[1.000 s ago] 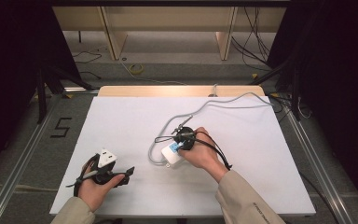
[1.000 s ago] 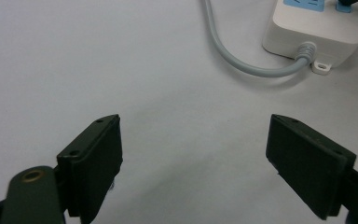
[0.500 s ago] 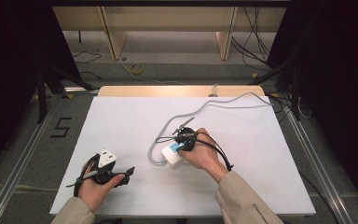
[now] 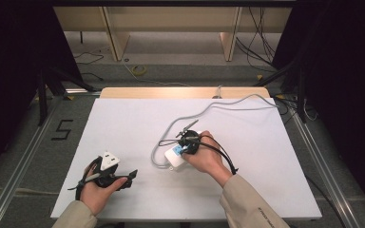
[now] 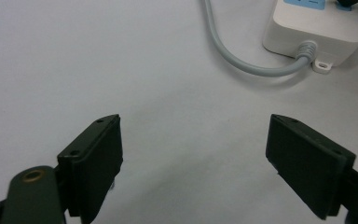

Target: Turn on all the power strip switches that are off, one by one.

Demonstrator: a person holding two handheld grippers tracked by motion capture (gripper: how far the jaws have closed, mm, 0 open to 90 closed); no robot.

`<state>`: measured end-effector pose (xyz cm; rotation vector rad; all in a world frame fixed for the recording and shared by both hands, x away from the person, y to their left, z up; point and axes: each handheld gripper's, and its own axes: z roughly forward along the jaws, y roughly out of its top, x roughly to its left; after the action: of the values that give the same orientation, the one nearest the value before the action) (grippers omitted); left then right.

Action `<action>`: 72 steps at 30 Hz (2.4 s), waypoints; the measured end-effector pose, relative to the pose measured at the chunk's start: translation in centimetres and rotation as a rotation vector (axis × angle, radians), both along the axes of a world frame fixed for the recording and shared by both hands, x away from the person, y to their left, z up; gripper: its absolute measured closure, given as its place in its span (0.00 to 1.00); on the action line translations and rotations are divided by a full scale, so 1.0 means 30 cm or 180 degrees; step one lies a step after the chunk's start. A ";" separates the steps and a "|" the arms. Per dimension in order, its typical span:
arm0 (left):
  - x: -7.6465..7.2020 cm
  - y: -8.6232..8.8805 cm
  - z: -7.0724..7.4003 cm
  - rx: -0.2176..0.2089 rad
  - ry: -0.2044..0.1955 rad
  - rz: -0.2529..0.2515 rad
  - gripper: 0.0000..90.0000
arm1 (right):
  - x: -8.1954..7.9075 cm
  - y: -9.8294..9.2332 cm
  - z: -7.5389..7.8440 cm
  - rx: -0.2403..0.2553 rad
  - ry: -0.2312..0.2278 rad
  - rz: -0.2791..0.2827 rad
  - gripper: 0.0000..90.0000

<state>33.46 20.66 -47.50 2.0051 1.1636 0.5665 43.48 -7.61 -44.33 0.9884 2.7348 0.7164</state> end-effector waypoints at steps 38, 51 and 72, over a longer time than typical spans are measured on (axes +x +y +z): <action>-0.001 -0.004 0.001 -0.0003 -0.0055 -0.0001 0.21 | 0.033 -0.109 0.074 0.0102 -0.0112 -0.0253 1.00; -0.004 -0.006 0.005 -0.0017 -0.0075 0.0019 0.21 | 0.059 -0.146 0.078 0.0111 -0.0080 -0.0384 1.00; 0.000 -0.006 0.005 -0.0009 -0.0076 -0.0005 0.21 | 0.090 -0.172 0.077 0.0085 -0.0053 -0.0475 1.00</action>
<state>33.44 20.47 -47.36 1.9915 1.1480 0.5863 46.19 -12.76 -42.02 1.1720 2.6096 0.7336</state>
